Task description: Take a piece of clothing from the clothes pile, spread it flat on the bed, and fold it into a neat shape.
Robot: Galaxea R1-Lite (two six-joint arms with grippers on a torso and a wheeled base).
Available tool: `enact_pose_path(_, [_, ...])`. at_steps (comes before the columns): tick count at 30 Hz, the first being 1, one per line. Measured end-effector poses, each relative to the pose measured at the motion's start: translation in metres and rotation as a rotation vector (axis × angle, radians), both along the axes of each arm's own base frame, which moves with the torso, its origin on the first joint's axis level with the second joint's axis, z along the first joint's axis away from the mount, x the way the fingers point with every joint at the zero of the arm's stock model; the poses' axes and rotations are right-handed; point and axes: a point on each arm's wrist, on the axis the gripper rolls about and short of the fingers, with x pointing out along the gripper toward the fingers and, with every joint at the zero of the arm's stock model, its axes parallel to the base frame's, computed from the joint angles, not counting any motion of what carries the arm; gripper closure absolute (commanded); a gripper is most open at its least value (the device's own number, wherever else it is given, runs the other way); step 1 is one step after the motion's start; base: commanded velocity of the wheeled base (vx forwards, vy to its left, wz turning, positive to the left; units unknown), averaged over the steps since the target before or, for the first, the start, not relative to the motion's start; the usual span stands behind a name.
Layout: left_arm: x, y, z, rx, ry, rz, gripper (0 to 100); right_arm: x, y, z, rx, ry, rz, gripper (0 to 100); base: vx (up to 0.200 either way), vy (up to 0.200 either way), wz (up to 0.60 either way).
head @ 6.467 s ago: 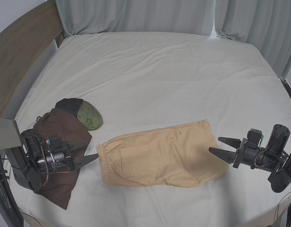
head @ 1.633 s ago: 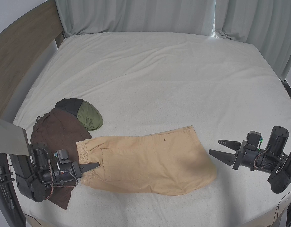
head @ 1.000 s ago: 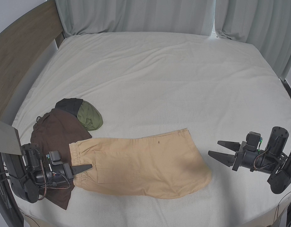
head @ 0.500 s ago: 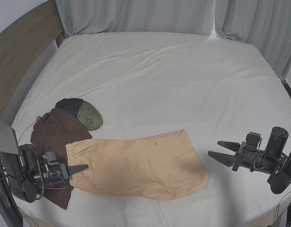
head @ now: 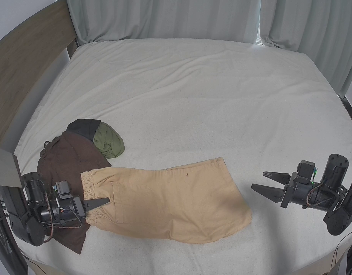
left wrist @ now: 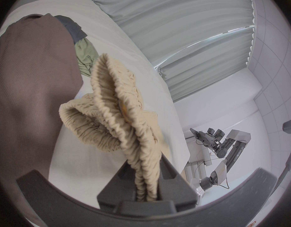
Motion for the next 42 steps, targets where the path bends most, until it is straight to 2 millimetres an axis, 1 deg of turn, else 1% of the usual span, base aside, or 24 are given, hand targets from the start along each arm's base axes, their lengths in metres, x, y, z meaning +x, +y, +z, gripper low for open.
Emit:
enact_pose_path(9, [0.003,-0.014,0.008,-0.012,-0.020,-0.039,100,0.000,0.000,0.000,0.000,0.000,-0.001,0,0.000,0.000,0.00])
enact_pose_path(15, [0.005,-0.026,0.010,-0.009,-0.031,-0.063,100,0.000,-0.001,0.000,0.000,-0.001,-0.002,0,0.000,0.000,0.00])
enact_pose_path(23, [0.011,-0.049,0.013,-0.024,-0.040,-0.117,100,0.000,-0.001,0.000,0.000,-0.002,-0.003,0,0.000,0.000,0.00])
enact_pose_path(35, [0.022,-0.079,0.018,-0.054,-0.047,-0.135,100,0.000,-0.002,0.001,0.001,-0.006,-0.010,0,0.000,0.000,0.00])
enact_pose_path(42, [0.024,-0.086,0.018,-0.059,-0.053,-0.152,100,0.001,-0.003,0.002,0.002,-0.009,-0.013,0,0.000,0.000,0.00])
